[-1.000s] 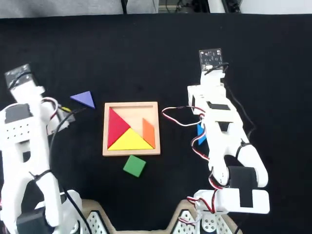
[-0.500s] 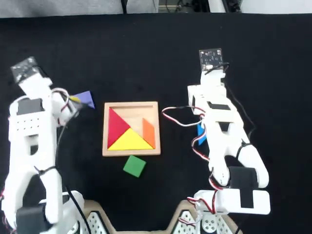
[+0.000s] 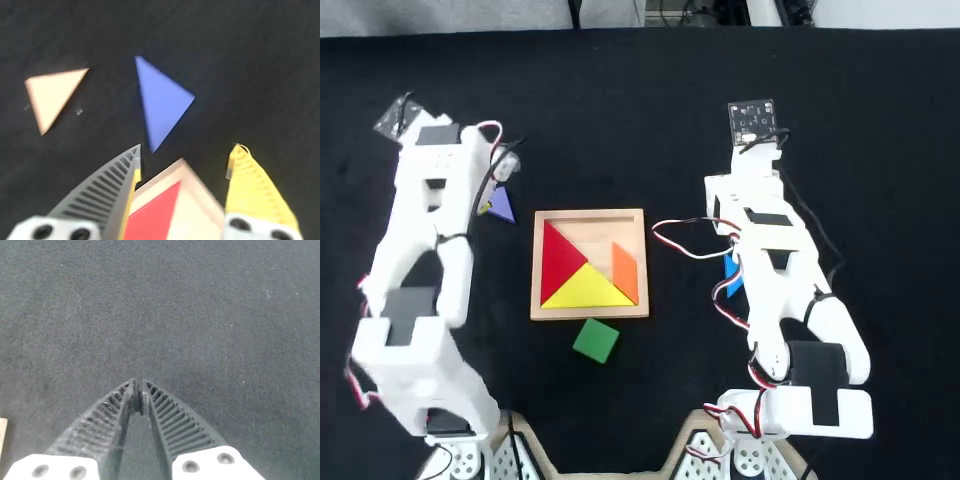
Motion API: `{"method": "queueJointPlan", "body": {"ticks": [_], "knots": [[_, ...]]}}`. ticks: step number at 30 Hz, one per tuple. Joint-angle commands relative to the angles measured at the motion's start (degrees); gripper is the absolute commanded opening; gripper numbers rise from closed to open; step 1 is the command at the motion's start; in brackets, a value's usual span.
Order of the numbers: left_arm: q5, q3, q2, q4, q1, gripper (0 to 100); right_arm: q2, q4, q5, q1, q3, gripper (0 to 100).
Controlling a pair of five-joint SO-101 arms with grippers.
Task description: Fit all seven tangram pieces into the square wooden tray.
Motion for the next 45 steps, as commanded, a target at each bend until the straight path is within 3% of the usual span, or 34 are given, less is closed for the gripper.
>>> {"method": "queueJointPlan", "body": {"ticks": [1, 5, 8, 15, 23, 28, 45], "knots": [[0.6, -9.6, 3.3, 5.2, 0.6, 28, -2.3, -1.4, -0.5, 0.3, -1.5, 1.5], [0.4, -16.4, 6.9, 12.5, -0.8, 34, -2.3, -1.4, -0.4, 0.2, -1.5, 1.5], [0.4, -19.8, 10.3, 13.0, -2.7, 41, -2.3, -1.4, -0.4, -0.1, -1.5, 1.5], [0.4, -27.5, 22.8, 13.5, -3.6, 39, -2.3, -1.4, -0.1, -1.8, -1.1, 1.5], [0.6, -38.0, 29.7, 20.4, -2.9, 39, -2.3, -1.4, -0.1, -1.8, -1.0, 1.5], [5.5, -40.0, 33.8, 20.4, -5.4, 35, -2.3, -1.4, -0.1, -1.8, -1.0, 1.5], [5.9, -39.8, 35.5, 20.4, -4.9, 34, -2.3, -1.3, -0.1, -1.8, -1.0, 1.5]]}}
